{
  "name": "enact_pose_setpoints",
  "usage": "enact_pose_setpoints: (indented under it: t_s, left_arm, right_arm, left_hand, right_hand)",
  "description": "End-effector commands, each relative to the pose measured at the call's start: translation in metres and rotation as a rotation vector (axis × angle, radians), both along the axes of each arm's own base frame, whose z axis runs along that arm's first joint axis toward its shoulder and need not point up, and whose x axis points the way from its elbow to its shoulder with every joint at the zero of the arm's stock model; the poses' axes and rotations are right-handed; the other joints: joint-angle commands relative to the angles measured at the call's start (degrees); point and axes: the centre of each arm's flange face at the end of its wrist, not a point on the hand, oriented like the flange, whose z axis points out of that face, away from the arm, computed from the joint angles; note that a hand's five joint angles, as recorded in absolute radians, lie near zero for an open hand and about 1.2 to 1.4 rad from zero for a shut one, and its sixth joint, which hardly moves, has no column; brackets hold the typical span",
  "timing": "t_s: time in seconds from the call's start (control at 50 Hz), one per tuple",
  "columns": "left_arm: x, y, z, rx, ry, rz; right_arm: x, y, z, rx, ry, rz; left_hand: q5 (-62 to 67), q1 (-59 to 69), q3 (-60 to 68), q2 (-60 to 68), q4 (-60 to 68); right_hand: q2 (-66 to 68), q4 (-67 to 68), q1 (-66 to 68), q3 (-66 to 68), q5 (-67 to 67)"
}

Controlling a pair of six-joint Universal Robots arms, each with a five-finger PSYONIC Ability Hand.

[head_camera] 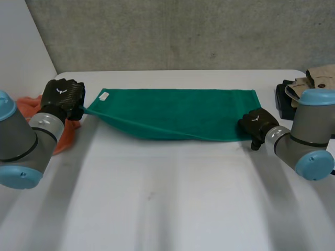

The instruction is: Fold the laundry.

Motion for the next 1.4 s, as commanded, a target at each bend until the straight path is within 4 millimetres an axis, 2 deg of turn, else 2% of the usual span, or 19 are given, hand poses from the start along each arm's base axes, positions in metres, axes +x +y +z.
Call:
enact_pose_setpoints:
  t_s: [0.02,0.28,0.4,0.44,0.56,0.64,0.72,0.78,0.8,0.86,0.94,1.04,1.1,1.18,1.2,1.26,1.28,1.34,1.4]
  left_arm:
    - [0.0,-0.006,0.002,-0.015,0.0,0.003]
    - [-0.002,-0.013,0.002,-0.022,-0.002,-0.004]
    - [-0.003,-0.012,0.0,-0.017,-0.003,-0.007]
    - [-0.003,-0.011,0.0,-0.016,-0.003,-0.009]
    - [-0.001,-0.006,-0.001,0.01,-0.008,-0.006]
    - [0.002,0.004,-0.001,0.06,-0.017,-0.005]
    - [0.005,0.023,-0.002,0.138,-0.052,-0.028]
    - [0.01,0.043,-0.003,0.21,-0.12,-0.065]
    - [0.013,0.056,-0.004,0.258,-0.168,-0.083]
    - [0.021,0.076,-0.003,0.329,-0.248,-0.103]
    - [0.035,0.119,-0.003,0.511,-0.395,-0.149]
    - [0.038,0.148,-0.003,0.634,-0.489,-0.221]
    - [0.033,0.137,0.0,0.556,-0.513,-0.233]
    - [0.021,0.104,-0.003,0.438,-0.508,-0.216]
    - [0.016,0.087,-0.004,0.395,-0.497,-0.198]
    - [0.009,0.063,-0.007,0.344,-0.466,-0.161]
    - [0.005,0.047,-0.009,0.31,-0.447,-0.128]
    - [-0.003,0.016,-0.012,0.253,-0.415,-0.068]
    - [-0.011,-0.002,-0.012,0.21,-0.391,-0.041]
  right_arm:
    - [0.004,-0.011,-0.006,-0.074,0.055,0.03]
    - [0.012,-0.033,-0.009,-0.255,0.135,0.065]
    - [0.012,-0.04,-0.008,-0.312,0.153,0.054]
    - [0.01,-0.042,-0.009,-0.326,0.156,0.043]
    - [-0.001,-0.049,-0.002,-0.33,0.154,0.013]
    - [-0.014,-0.039,0.012,-0.249,0.14,-0.007]
    - [-0.034,-0.024,0.035,-0.127,0.108,-0.043]
    - [-0.051,-0.001,0.046,0.013,0.117,-0.053]
    - [-0.061,0.011,0.052,0.077,0.132,-0.059]
    - [-0.076,0.027,0.057,0.177,0.157,-0.083]
    - [-0.099,0.057,0.067,0.345,0.198,-0.097]
    - [-0.105,0.071,0.072,0.395,0.22,-0.088]
    - [-0.1,0.062,0.071,0.337,0.212,-0.092]
    - [-0.087,0.042,0.068,0.237,0.169,-0.105]
    - [-0.082,0.033,0.067,0.2,0.147,-0.111]
    - [-0.075,0.018,0.064,0.132,0.117,-0.12]
    - [-0.069,0.007,0.062,0.084,0.094,-0.125]
    - [-0.054,-0.011,0.058,-0.011,0.055,-0.115]
    - [-0.045,-0.025,0.054,-0.09,0.026,-0.111]
  left_hand:
    - [13.0,13.66,11.65,11.38,11.04]
    - [13.0,13.66,11.65,11.38,11.04]
    - [13.0,13.66,11.65,11.38,11.04]
    - [13.0,13.66,11.65,11.38,11.04]
    - [13.0,13.66,11.65,11.38,11.04]
    - [13.0,13.66,11.65,11.38,11.04]
    - [13.0,13.66,11.65,11.38,11.04]
    - [13.0,13.66,11.65,11.38,11.04]
    - [13.0,13.66,11.65,11.38,11.04]
    - [13.0,13.66,11.65,11.38,11.04]
    - [13.0,13.66,11.65,11.38,11.04]
    - [13.0,13.66,11.65,11.38,11.04]
    - [13.0,13.66,11.65,11.38,11.04]
    - [13.0,13.66,11.65,11.38,11.04]
    - [13.0,13.66,11.65,11.38,11.04]
    - [13.0,13.66,11.65,11.38,11.04]
    - [13.0,13.66,11.65,11.38,11.04]
    - [13.0,13.66,11.65,11.38,11.04]
    - [13.0,13.66,11.65,11.38,11.04]
  right_hand:
    - [5.09,5.86,5.02,5.5,6.77]
    - [13.16,13.93,13.09,13.58,14.84]
    - [30.97,31.74,30.91,31.39,32.66]
    - [39.71,40.48,39.64,40.13,41.39]
    - [39.77,40.54,39.7,40.19,41.45]
    - [39.77,40.54,39.7,40.19,41.45]
    - [39.77,40.54,39.7,40.19,41.45]
    - [39.77,40.54,39.7,40.19,41.45]
    - [39.77,40.54,39.7,40.19,41.45]
    - [39.77,40.54,39.7,40.19,41.45]
    - [39.77,40.54,39.7,40.19,41.45]
    - [39.77,40.54,39.7,40.19,41.45]
    - [39.77,40.54,39.7,40.19,41.45]
    - [39.77,40.54,39.7,40.19,41.45]
    - [39.77,40.54,39.7,40.19,41.45]
    - [39.77,40.54,39.7,40.19,41.45]
    - [39.77,40.54,39.7,40.19,41.45]
    - [39.77,40.54,39.7,40.19,41.45]
    - [39.77,40.54,39.7,40.19,41.45]
